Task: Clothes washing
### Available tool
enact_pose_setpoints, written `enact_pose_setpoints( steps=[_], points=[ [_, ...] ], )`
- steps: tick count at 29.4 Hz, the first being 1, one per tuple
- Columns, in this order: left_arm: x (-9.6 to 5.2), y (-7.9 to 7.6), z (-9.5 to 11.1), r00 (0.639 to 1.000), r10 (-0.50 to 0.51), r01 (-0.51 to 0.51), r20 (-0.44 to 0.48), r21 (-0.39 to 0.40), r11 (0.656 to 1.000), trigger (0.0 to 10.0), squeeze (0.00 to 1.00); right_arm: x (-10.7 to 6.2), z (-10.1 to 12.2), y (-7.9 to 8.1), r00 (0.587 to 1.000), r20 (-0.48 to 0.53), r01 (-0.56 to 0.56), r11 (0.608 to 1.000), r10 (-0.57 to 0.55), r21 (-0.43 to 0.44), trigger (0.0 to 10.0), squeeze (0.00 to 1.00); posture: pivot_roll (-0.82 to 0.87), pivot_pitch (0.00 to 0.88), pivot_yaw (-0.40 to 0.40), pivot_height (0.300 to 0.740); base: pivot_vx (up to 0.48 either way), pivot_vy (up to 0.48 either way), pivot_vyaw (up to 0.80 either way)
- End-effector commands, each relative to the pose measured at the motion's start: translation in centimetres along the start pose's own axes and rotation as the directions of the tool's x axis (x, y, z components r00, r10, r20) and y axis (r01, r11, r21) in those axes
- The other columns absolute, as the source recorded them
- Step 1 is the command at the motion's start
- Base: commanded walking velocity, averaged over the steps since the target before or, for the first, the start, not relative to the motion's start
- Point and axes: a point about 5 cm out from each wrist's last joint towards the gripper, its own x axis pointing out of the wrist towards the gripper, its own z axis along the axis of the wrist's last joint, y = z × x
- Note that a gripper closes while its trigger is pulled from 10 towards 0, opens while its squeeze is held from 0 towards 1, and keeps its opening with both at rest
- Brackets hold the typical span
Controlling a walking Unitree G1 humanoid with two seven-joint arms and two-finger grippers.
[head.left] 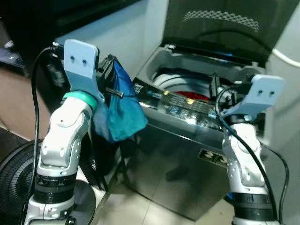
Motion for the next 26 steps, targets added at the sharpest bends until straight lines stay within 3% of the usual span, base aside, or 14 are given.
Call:
enact_pose_setpoints(
  steps=[1, 26],
  points=[
    [0.26, -0.03, 0.38, 1.000, -0.008, 0.008, 0.009, 0.006, 1.000, 10.0, 0.00, -0.06, -0.18, -0.28, 1.000, -0.001, 0.016, 1.000, -0.016, 0.002, 10.0, 0.00, 0.08, 0.000, 0.078, 0.740, 0.000, 0.000, -0.80],
    [-0.15, 0.16, -0.27, 0.998, 0.067, -0.066, 0.013, -0.016, 0.998, 10.0, 0.00, 0.71, 0.13, 0.40, 0.999, 0.010, -0.039, 0.999, 0.039, -0.005, 10.0, 0.00, 0.08, 0.000, 0.027, 0.740, 0.000, 0.000, -0.76]
  ],
)
